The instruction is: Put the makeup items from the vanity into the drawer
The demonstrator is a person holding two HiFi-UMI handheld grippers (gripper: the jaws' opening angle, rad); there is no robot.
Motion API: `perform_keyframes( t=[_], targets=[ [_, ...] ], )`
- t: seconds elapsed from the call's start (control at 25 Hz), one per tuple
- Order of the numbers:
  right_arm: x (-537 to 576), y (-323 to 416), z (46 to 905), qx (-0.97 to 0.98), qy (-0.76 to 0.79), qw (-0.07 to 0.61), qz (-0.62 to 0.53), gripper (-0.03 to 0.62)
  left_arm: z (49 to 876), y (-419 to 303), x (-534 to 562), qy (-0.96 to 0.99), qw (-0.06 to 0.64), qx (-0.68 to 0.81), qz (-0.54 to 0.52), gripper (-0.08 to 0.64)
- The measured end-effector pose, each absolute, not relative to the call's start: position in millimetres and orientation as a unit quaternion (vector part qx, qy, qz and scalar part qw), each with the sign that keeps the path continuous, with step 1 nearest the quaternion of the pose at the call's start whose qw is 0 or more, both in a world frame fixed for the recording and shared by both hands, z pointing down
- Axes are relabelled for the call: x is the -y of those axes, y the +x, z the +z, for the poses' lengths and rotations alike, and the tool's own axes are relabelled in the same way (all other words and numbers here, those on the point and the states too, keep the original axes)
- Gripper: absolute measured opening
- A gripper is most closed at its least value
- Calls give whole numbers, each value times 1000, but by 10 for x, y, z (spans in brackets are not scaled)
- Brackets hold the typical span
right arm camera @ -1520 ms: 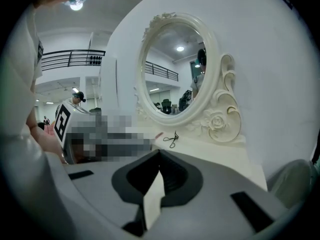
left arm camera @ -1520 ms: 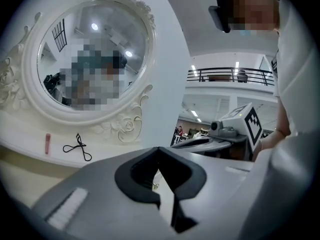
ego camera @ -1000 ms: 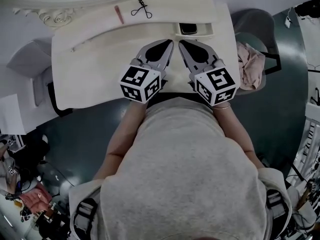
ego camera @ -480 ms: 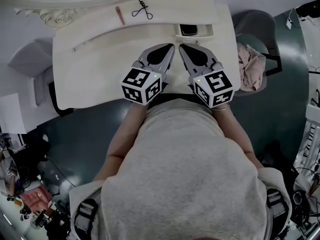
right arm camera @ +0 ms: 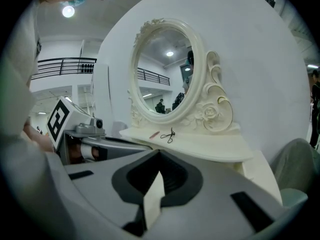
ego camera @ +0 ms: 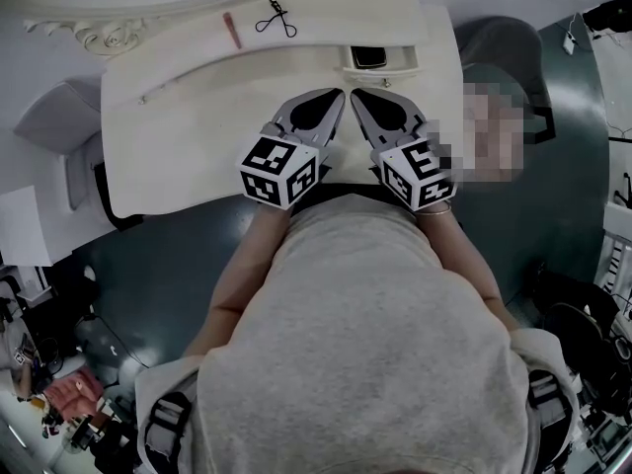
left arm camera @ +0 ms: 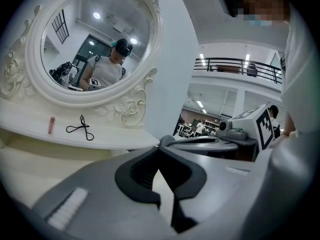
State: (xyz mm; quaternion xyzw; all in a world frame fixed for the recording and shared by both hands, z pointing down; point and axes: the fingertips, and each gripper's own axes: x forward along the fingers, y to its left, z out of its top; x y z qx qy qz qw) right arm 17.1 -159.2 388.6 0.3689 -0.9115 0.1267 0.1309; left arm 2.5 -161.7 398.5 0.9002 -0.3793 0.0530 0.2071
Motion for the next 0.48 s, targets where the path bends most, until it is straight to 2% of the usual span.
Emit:
perform_keyframes(
  t=[0.48],
  targets=[
    [1584, 309, 3968, 905, 380, 133, 141, 8, 4041, -33, 1631, 890, 229, 391, 48, 9]
  ],
)
